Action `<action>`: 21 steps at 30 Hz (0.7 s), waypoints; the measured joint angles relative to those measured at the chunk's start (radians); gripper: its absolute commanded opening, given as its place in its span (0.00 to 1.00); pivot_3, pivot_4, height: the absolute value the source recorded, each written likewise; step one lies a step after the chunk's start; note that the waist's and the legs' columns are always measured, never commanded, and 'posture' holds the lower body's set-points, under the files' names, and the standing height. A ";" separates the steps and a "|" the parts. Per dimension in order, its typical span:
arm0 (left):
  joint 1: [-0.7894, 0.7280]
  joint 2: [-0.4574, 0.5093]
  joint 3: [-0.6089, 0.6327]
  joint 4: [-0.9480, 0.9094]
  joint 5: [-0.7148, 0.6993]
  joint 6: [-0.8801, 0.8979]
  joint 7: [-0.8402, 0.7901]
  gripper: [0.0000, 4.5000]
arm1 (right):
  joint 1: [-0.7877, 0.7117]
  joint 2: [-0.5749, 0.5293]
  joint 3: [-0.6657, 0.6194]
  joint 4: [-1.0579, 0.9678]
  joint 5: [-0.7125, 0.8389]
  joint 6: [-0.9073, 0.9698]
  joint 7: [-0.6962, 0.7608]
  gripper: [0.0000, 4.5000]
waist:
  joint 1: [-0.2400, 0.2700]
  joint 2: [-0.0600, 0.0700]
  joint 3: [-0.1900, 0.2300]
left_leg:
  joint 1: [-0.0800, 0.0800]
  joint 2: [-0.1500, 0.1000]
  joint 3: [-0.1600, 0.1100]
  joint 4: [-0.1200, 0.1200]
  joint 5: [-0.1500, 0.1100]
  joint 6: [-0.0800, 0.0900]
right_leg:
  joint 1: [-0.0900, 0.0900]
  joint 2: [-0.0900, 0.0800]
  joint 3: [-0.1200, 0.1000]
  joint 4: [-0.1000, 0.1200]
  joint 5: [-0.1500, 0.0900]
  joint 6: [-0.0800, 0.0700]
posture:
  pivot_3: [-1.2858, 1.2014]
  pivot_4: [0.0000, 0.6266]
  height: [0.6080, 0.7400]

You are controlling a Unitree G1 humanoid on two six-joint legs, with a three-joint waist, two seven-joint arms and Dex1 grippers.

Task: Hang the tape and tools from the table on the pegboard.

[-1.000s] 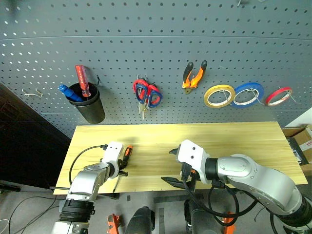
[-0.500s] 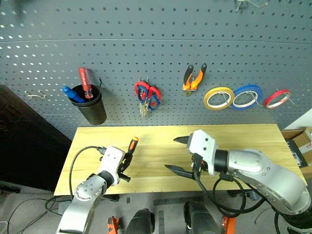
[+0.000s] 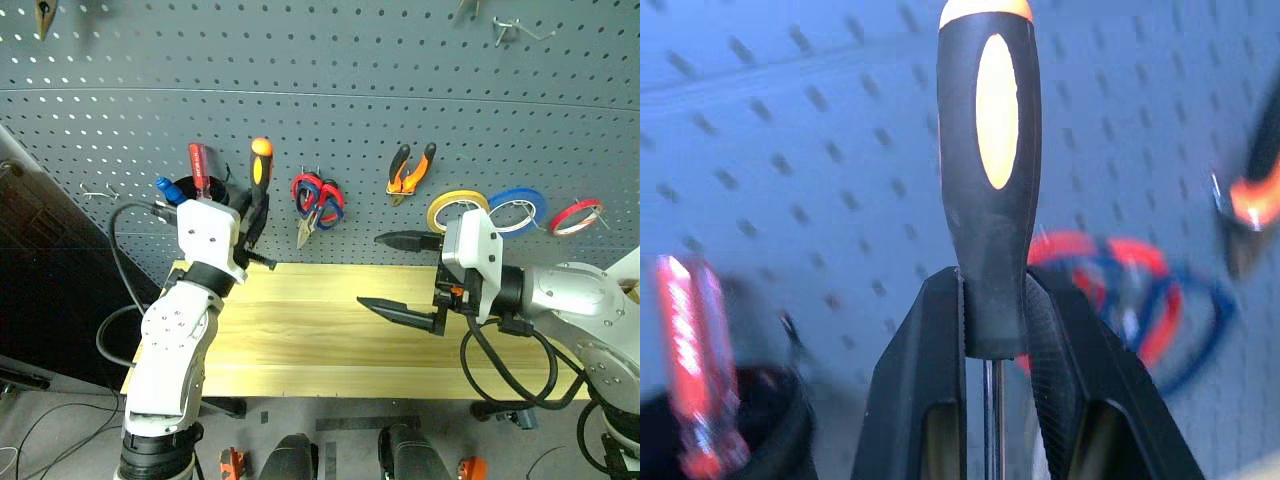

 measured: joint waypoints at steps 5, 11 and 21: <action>-0.125 0.020 0.079 0.012 0.003 0.064 0.068 0.12 | -0.027 -0.006 0.003 0.050 -0.012 -0.031 0.016 1.00 | 0.005 -0.001 -0.023 | 0.001 -0.001 0.001 0.001 0.000 0.000 | 0.001 0.001 0.001 0.001 0.000 0.000 | 0.58 0.11 1.00; -0.196 0.055 0.158 0.091 0.005 0.064 0.094 0.12 | -0.066 0.002 0.004 0.098 -0.032 -0.060 0.021 1.00 | 0.021 -0.001 -0.052 | 0.002 -0.002 0.001 0.000 0.001 -0.001 | 0.001 0.003 0.002 0.000 0.001 -0.001 | 0.58 0.08 1.00; -0.239 0.014 0.119 0.409 0.060 -0.134 0.111 0.12 | -0.086 0.035 0.033 0.130 -0.064 -0.085 0.020 1.00 | 0.046 -0.006 -0.071 | 0.003 -0.002 0.000 0.001 0.002 -0.003 | 0.002 0.005 0.003 0.001 0.002 -0.002 | 0.57 0.07 1.00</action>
